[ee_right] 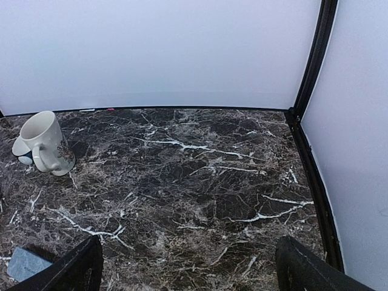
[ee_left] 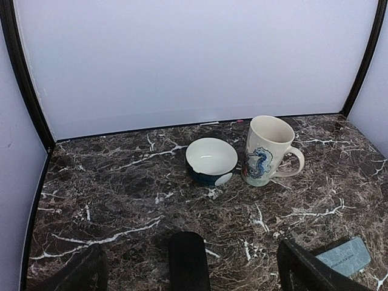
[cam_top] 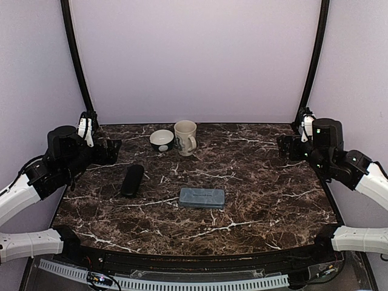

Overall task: Organize the sunglasses
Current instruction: Reset both arms

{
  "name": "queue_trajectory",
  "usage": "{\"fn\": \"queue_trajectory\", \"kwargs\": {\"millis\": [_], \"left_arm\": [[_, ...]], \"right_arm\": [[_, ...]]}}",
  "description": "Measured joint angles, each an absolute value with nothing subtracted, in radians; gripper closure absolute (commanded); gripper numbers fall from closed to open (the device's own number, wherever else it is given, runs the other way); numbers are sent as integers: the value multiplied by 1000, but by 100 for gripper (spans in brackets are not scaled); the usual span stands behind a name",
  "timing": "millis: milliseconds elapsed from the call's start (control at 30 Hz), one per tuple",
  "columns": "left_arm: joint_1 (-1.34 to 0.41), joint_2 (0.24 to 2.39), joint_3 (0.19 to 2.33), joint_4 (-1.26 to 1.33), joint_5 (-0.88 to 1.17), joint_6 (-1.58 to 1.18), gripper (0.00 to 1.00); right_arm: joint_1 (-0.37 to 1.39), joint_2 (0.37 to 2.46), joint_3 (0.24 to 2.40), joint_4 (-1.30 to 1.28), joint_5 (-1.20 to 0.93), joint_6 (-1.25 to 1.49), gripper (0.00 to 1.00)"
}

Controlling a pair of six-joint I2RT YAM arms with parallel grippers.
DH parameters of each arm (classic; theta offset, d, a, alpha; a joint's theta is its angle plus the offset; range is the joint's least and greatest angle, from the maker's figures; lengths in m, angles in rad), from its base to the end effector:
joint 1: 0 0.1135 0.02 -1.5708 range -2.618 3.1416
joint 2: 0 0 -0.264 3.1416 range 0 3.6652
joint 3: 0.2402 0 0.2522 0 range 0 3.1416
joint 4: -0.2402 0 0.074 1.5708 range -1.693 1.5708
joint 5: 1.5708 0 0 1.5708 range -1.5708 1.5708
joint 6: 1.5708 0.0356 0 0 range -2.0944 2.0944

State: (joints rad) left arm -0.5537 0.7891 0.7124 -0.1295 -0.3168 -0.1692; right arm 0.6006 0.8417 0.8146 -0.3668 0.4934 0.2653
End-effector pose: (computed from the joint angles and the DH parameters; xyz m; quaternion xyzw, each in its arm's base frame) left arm 0.1661 -0.0896 0.3198 0.0488 0.7713 -0.1057 0.6257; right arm 0.1646 0.0923 0.3233 -0.0009 0.8179 0.0414 0.5738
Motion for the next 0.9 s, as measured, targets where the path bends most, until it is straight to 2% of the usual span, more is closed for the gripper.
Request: {"fn": "queue_trajectory", "kwargs": {"millis": [900], "left_arm": [[-554,789,698,-130,-334,-187,1]], "right_arm": [[601,843,815,-367,465,266,1]]}}
